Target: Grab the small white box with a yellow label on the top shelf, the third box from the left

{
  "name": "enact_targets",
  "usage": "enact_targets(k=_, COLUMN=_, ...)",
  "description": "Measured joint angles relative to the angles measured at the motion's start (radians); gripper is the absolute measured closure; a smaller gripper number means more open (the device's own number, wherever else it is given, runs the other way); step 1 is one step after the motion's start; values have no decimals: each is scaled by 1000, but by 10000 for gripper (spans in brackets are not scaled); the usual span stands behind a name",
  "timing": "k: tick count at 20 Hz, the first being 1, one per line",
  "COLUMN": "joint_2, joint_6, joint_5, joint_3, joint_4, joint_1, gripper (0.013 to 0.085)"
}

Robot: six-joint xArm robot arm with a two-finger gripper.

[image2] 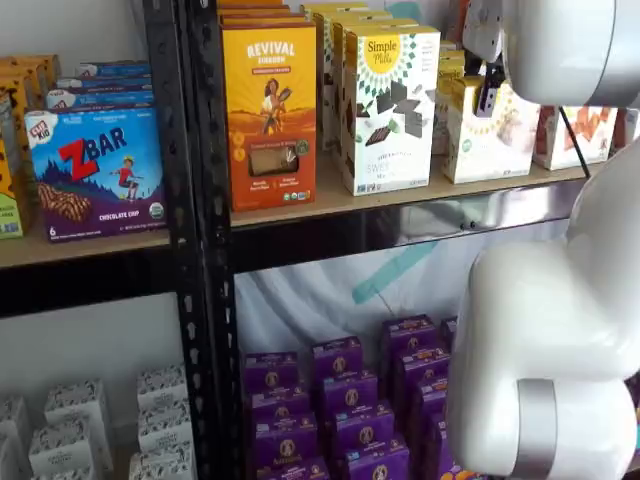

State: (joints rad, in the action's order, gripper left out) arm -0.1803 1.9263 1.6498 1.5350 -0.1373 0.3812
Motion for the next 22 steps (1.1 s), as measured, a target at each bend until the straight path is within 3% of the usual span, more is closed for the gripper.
enact_targets(k=2, joint_2=0, joint_6=-1, joint_5=-1, joint_3=0, joint_4=-2, joint_1=-1, gripper=570)
enact_targets(k=5, joint_2=-1, joint_6=-2, joint_5=-3, joint_3=-1, joint_4=-3, joint_1=-1, gripper=650)
enact_targets(k=22, joint_2=-11, joint_6=-1, joint_5=80, joint_3=32, joint_4=-6, joint_1=7, gripper=650)
